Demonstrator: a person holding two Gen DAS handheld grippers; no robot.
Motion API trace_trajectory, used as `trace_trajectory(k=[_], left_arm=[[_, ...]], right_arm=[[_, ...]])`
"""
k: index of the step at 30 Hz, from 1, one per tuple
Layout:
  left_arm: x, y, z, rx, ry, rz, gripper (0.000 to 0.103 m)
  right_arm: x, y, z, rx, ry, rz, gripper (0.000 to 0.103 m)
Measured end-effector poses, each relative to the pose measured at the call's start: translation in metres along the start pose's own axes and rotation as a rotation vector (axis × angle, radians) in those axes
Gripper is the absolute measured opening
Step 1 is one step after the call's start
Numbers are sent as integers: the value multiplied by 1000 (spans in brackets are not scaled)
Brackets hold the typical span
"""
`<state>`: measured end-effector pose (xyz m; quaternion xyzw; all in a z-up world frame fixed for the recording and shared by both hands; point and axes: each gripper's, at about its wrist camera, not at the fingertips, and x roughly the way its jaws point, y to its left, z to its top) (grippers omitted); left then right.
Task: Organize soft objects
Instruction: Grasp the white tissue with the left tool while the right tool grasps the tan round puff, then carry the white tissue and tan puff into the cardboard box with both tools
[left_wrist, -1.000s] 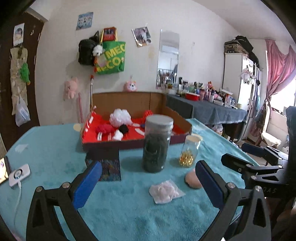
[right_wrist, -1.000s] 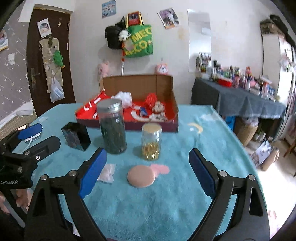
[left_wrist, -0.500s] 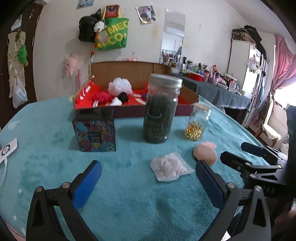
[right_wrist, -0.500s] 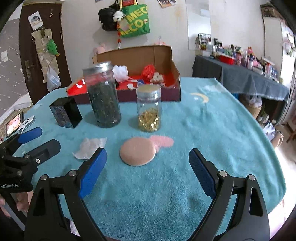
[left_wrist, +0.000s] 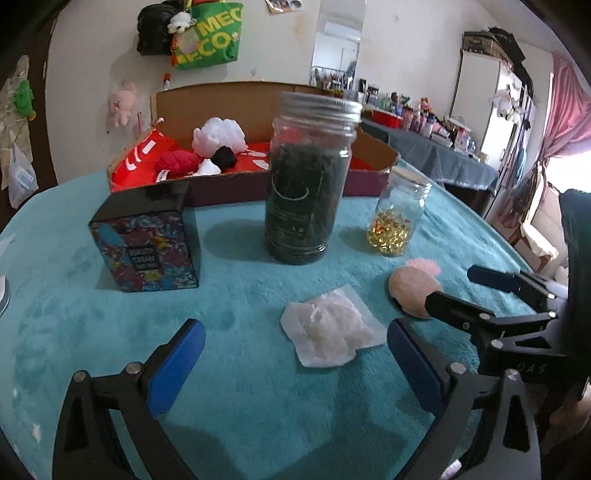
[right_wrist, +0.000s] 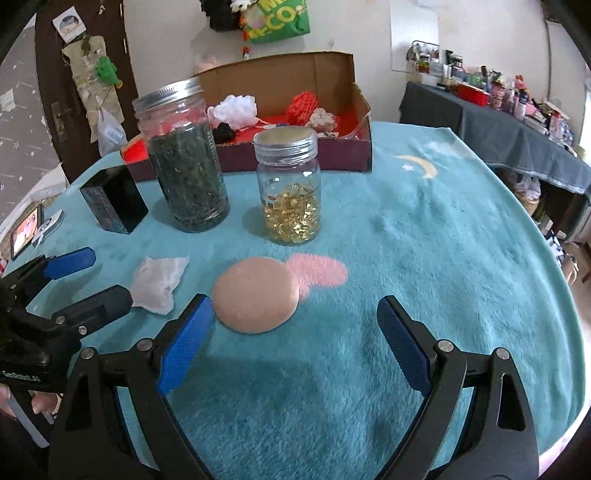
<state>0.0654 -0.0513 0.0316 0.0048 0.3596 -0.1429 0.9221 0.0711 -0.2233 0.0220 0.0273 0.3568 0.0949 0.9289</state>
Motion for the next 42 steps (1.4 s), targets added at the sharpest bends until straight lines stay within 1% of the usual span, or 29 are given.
trace_trajectory(k=[1,4,5,6,7,8,9,10,11,12,13,14,15,18,20,25,32,42], left_arm=[[3,-1,2,6,10,-3,96],[14,-1,6,21,53,-21,85],[18,-2,8,30,79,-36,78],[21,-2,8,37,93,-42,76],[23,-2,9,53,101,-42,76],[23,-3,10,70,101,-46,74],[23,-5,10,86,104,-58,68],[24,-5,10,94,107,-74,65],[23,-7,10,109,107,-91,54],[23,-8,11,115,108,-113,34],[23,-7,12,109,117,-153,27],[23,-4,14,95,128,-182,17],[23,-4,16,89,132,-192,16],[19,-2,19,88,124,-200,14],[17,2,21,81,129,-224,13],[6,2,32,87,98,-239,13],[-1,5,43,89,71,-243,13],[-8,8,43,86,51,-233,13]], right_arm=[[2,0,2,-9,7,9,91],[9,2,6,-35,28,42,91],[11,3,8,-43,33,56,91],[12,4,8,-50,38,66,90],[15,6,9,-63,45,75,85],[17,8,8,-77,55,80,79],[19,10,8,-88,64,93,65],[19,12,7,-106,55,97,61],[19,16,6,-130,52,113,54],[18,18,5,-138,49,123,41],[17,20,4,-135,42,136,31],[16,20,4,-122,45,164,25],[16,19,4,-102,51,194,16],[12,21,7,-88,32,186,14],[7,20,11,-62,22,222,14],[-4,29,24,-75,-1,232,14],[-11,37,31,-99,-31,227,14],[-9,39,32,-102,-21,221,14]])
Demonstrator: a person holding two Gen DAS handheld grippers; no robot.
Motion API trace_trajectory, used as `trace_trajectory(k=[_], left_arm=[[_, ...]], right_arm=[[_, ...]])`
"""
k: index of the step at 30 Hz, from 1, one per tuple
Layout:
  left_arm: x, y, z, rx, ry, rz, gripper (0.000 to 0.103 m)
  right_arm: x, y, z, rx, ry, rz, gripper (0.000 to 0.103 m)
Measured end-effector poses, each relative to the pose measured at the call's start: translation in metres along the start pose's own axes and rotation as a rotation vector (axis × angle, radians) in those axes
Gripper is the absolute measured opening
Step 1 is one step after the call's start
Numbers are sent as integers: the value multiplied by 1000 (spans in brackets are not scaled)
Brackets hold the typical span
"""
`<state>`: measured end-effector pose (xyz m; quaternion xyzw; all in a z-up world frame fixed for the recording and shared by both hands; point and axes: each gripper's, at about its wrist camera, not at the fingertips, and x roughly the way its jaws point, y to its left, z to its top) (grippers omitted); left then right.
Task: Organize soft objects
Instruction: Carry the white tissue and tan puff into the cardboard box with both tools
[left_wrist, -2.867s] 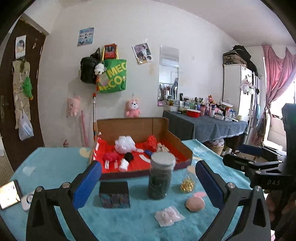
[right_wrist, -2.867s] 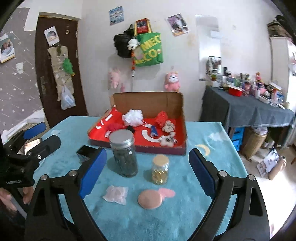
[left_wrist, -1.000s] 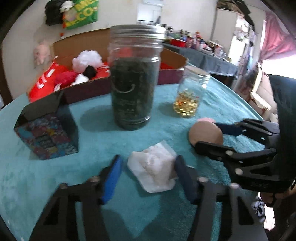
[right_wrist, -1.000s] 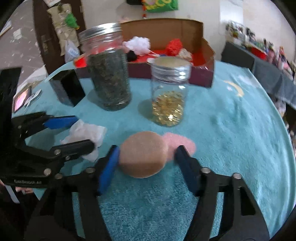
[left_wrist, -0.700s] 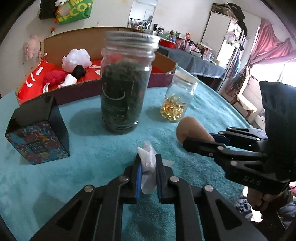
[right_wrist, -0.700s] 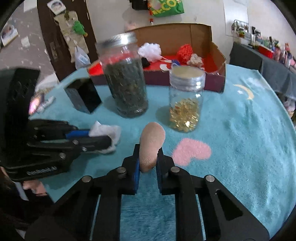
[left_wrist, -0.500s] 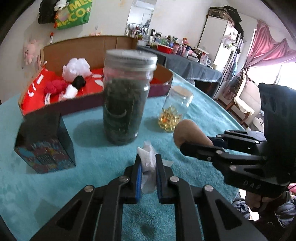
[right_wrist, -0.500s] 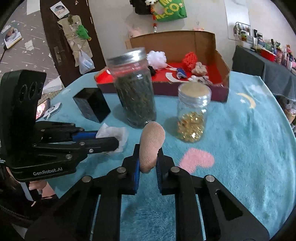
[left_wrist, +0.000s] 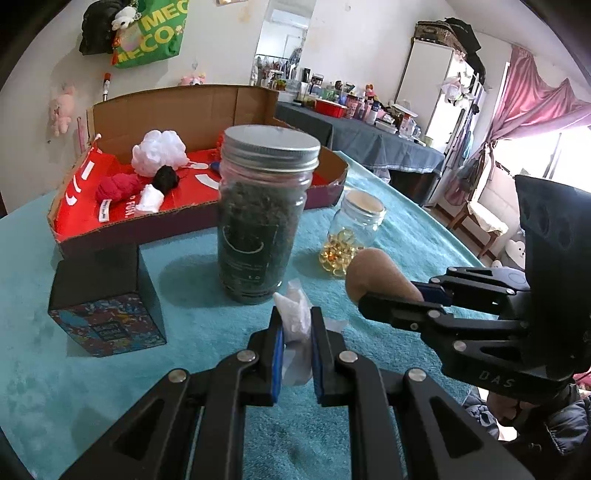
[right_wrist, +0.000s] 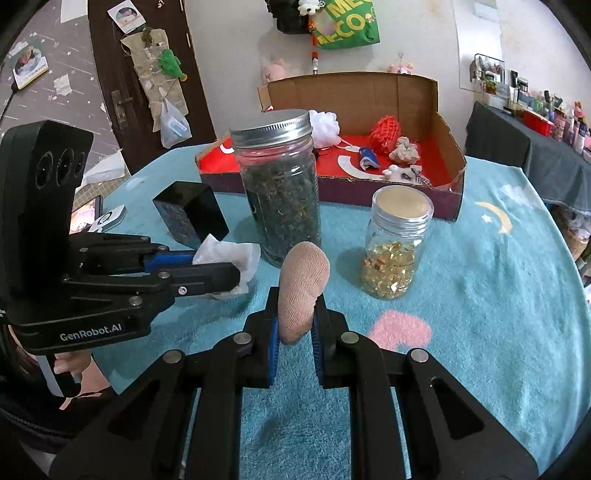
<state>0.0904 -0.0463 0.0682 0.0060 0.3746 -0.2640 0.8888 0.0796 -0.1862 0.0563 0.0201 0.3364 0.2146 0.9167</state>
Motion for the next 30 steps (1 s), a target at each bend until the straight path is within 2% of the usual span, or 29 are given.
trace_trajectory(k=[15,23,30], left_arm=[[-31,23,14,-23,-85,57,13],[-49,41,33,-31,-139,101,13],[-53,61,48,-35,-145,134,13]], right_arm=[[-19,-13,16,19,-46,-37,14],[-27,-24,38,32,-85,-49,14],[-23,-37,62,29,-96,-53,14]])
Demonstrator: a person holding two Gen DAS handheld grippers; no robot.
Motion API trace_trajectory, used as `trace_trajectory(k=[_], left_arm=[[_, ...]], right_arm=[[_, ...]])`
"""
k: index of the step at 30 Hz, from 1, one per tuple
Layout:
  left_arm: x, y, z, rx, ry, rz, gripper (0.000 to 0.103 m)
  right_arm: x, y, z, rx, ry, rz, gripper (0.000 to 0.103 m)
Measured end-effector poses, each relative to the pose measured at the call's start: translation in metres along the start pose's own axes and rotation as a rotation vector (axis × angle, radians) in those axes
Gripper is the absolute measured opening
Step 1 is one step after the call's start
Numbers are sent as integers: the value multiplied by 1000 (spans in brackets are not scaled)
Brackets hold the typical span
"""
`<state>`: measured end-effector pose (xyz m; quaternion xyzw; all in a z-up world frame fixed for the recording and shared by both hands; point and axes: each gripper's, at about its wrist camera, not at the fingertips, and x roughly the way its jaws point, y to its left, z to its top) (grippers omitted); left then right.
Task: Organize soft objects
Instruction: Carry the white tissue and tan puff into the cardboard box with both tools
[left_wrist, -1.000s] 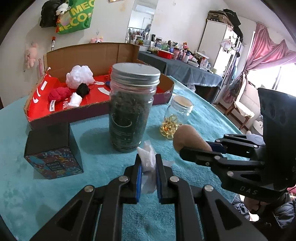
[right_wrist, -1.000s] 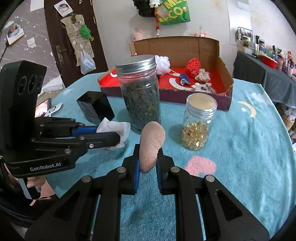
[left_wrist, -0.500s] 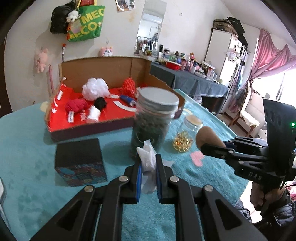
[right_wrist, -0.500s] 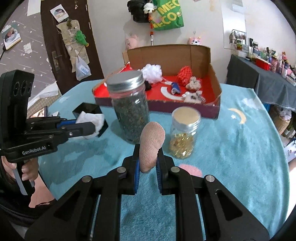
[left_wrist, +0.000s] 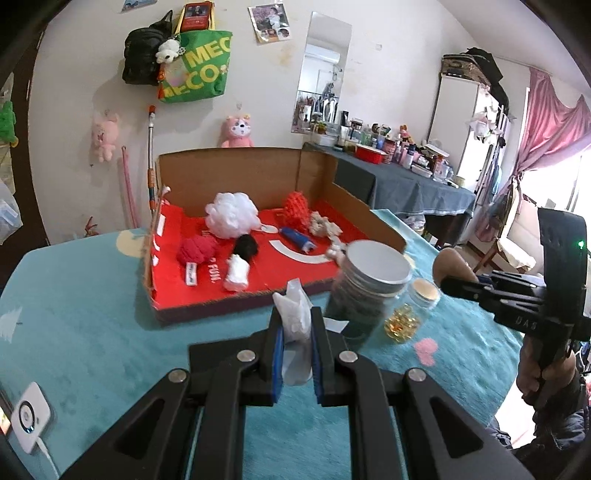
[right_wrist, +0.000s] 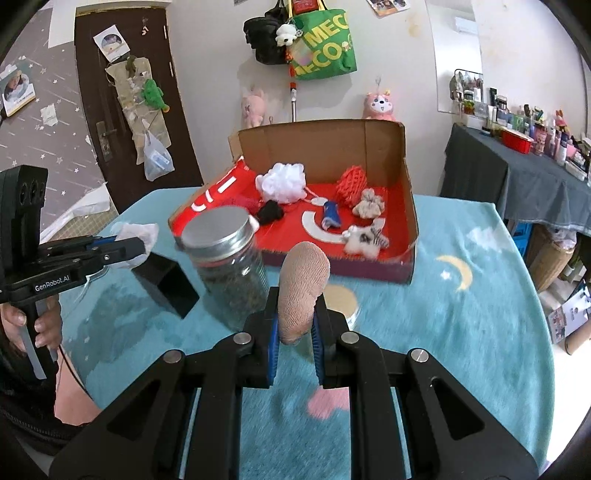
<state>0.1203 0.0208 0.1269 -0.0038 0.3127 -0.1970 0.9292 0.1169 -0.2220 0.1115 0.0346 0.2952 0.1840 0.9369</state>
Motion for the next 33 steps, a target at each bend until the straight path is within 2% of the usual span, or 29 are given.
trace_trajectory(k=[7,14,21,25,33], left_arm=[[13,15,17,15,32,-7,13],[40,26,38,51,105,-42,13],[89,26,66,99,215,-99,13],[123,21,78,130,286,-123,13],[188,15,85,178,442,-118,14]], right_arm=[[18,-10,23,-16,31,22,14],[50,-22,52,-41,116,83,14],[104,-31,83,-72,254,163,14],[146,-32,93,-89,371,224,15],[211,-40,96,-90,538,230,17]])
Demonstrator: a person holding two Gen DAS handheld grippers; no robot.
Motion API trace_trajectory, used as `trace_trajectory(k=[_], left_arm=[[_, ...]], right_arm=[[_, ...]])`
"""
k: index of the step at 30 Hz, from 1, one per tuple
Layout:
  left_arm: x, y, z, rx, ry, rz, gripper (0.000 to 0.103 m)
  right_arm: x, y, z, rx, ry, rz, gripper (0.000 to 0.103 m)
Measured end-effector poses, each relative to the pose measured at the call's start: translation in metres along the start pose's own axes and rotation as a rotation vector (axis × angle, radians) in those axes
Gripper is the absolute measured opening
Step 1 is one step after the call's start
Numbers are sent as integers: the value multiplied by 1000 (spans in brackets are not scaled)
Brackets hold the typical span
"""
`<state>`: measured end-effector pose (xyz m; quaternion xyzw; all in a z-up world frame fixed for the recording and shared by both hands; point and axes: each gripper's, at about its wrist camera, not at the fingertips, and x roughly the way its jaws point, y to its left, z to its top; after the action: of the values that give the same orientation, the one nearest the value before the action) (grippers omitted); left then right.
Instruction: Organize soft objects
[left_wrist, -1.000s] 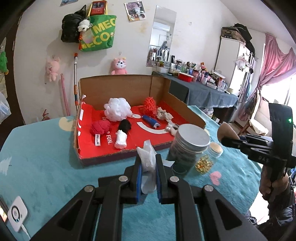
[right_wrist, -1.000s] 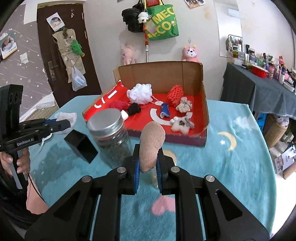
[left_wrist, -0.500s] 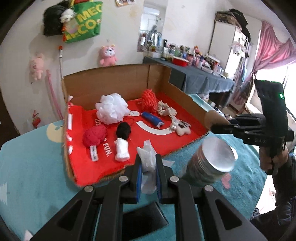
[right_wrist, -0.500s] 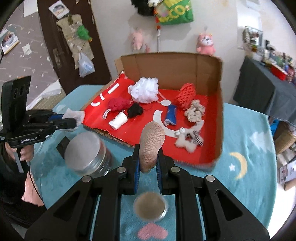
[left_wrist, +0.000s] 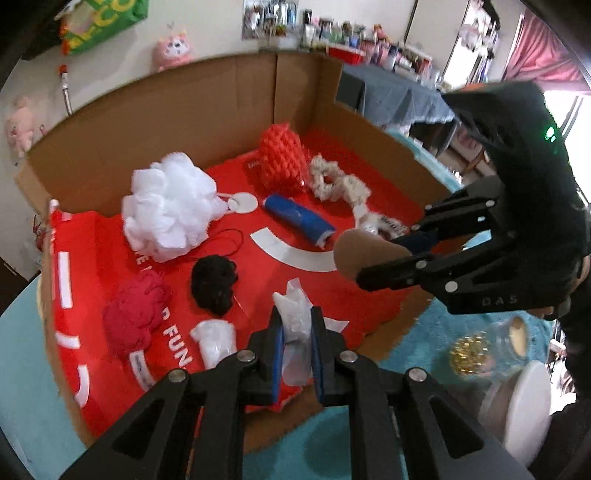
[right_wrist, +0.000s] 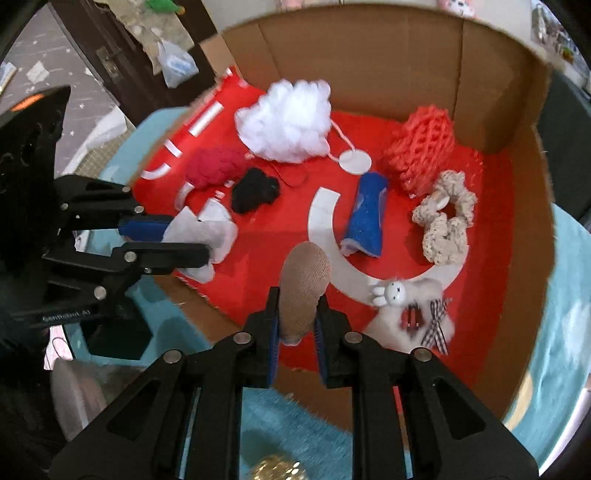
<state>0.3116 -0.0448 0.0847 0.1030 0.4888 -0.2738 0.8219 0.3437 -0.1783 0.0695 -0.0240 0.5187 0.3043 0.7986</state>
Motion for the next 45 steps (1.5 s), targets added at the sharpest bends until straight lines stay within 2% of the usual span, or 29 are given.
trace_trajectory(k=[8,11,15,17,18,19,21,23,28,33,38,41,45], left_arm=[[31,7,8,-5,89,26,14],[33,9,8,-16,98,11,14],[33,8,8,-14,100,25,27],[35,8,9,-17,106,38,32],[35,8,8,-19,108,43,34],[35,8,8,-19,109,44,38],[36,7,9,-21,105,49,44],[33,7,9,-27,98,51,48],[12,11,5,-72,50,80,65],[-11,14,0,-137,-15,153,92],[-28,16,-9,-189,-71,224,99],[-31,18,-15,-226,-91,267,100],[-31,21,-22,-291,-100,275,100]], right_arm=[[17,-9,9,27,72,-5,17],[21,-9,10,22,87,-15,17],[26,-6,10,14,106,-29,20],[28,-2,13,1,109,-54,24],[28,0,13,-3,108,-59,32],[26,1,13,-7,103,-63,48],[22,3,13,-13,82,-74,65],[17,5,13,-15,71,-91,65],[-4,2,12,33,23,-133,65],[-25,-4,5,128,-15,-170,71],[-31,-3,-9,200,-36,-243,74],[-27,1,-16,229,-38,-307,74],[-23,0,-25,271,-35,-333,74]])
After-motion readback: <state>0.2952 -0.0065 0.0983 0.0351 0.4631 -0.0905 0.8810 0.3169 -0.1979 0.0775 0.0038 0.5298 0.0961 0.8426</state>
